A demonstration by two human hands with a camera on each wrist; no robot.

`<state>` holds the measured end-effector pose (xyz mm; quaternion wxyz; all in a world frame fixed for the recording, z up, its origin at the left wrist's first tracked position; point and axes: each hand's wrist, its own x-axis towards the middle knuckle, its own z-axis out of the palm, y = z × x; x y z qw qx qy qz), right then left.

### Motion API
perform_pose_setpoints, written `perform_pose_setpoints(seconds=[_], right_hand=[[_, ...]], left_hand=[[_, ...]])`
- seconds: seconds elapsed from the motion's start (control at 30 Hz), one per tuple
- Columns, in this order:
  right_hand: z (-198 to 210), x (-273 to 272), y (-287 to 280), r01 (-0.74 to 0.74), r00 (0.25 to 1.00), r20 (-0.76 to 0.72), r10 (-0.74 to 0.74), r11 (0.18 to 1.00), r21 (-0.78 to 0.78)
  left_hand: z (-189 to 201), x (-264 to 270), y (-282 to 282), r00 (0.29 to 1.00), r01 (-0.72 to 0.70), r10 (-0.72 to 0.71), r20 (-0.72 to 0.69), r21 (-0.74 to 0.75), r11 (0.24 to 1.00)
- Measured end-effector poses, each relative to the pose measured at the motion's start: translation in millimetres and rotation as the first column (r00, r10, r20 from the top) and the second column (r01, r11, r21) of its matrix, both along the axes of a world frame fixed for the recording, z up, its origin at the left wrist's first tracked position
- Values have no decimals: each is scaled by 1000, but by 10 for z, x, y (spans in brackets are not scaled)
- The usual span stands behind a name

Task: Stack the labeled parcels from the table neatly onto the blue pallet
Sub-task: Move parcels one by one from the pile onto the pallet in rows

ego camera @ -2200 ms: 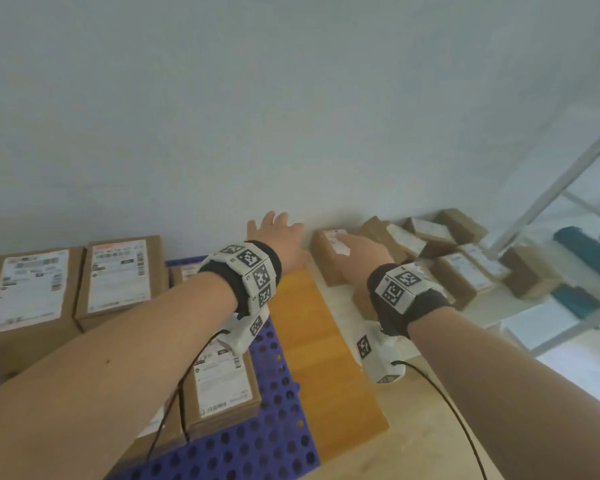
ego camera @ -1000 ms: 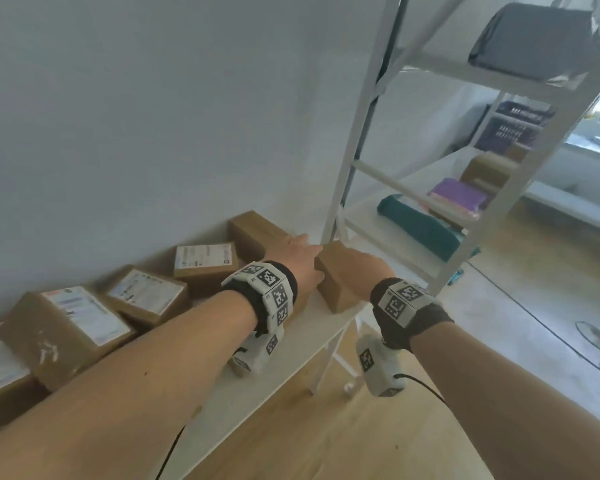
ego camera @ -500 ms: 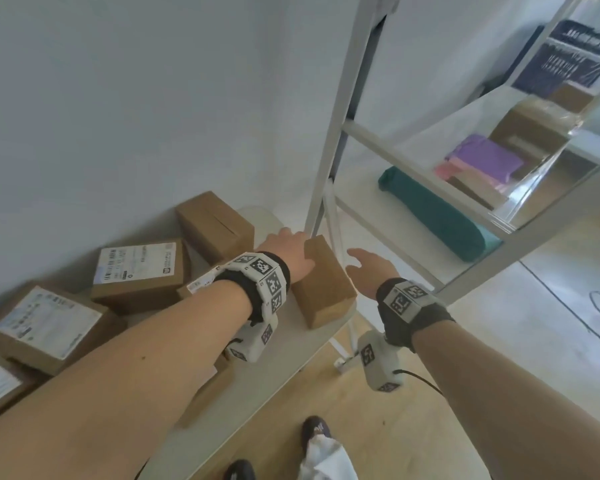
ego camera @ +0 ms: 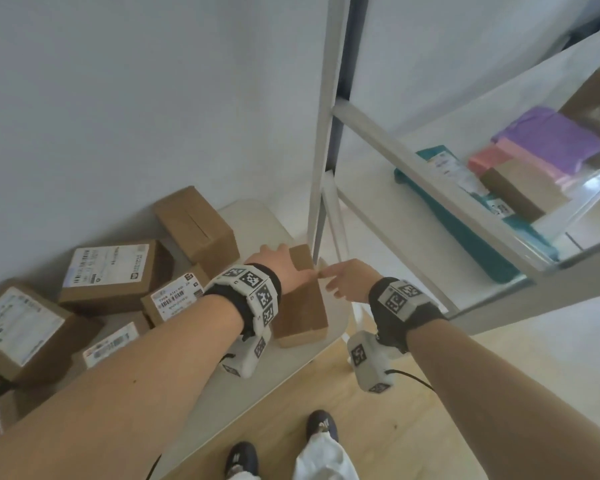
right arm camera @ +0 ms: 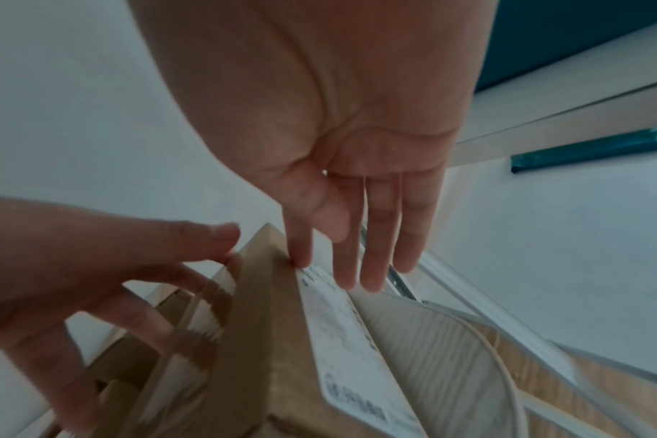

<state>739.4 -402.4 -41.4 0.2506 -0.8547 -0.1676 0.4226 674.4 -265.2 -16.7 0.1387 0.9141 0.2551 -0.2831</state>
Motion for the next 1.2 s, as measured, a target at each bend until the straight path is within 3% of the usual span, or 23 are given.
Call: perform_pose_setpoints(seconds=[0.23, 0.43, 0.63, 0.77, 0.9, 0.97, 1.2], right_hand=[[-128, 153, -63, -78, 997, -25, 78, 997, -9], [-123, 328, -133, -24, 1000, -16, 24, 1000, 0], [-138, 348, -75, 25, 999, -39, -25, 1000, 11], [-30, 368, -1, 170, 978, -138, -157, 981, 90], [244, 380, 128, 400, 884, -340, -320, 894, 199], [375, 390, 200, 400, 892, -340, -297, 870, 289], [731, 170, 608, 280, 945, -289, -150, 829, 483]], left_hand=[[-100, 66, -155, 983, -176, 174, -50, -33, 984], [-196, 132, -16, 961, -272, 264, -82, -115, 955], [-126, 126, 131, 912, -374, 407, 51, -304, 876], [77, 196, 177, 831, -415, 538, 141, -485, 770], [258, 170, 259, 712, -413, 680, 173, -681, 605], [336, 104, 297, 647, -395, 732, 216, -725, 564], [602, -312, 503, 451, -393, 808, 378, -729, 561]])
